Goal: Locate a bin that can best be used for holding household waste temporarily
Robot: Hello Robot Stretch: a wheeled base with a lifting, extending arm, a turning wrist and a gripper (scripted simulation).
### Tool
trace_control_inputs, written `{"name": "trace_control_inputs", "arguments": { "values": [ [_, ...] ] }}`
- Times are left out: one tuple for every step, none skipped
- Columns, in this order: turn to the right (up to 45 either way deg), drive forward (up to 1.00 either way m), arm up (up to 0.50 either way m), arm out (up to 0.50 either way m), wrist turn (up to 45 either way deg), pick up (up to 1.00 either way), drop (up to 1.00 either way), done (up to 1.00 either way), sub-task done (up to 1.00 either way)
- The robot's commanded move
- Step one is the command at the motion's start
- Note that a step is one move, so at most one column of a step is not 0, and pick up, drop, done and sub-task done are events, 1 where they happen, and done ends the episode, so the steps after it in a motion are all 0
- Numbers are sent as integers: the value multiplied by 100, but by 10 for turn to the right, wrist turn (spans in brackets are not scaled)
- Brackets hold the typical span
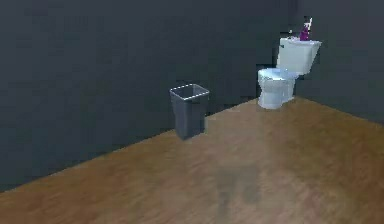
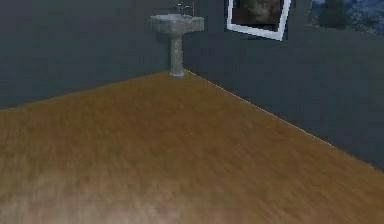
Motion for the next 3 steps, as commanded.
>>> {"name": "trace_control_inputs", "arguments": {
  "values": [
    [0, 100, 0, 0, 0, 0, 0, 0, 0],
    [210, 0, 0, 0, 0, 0, 0, 0, 0],
    [0, 10, 0, 0, 0, 0, 0, 0, 0]
  ]
}}
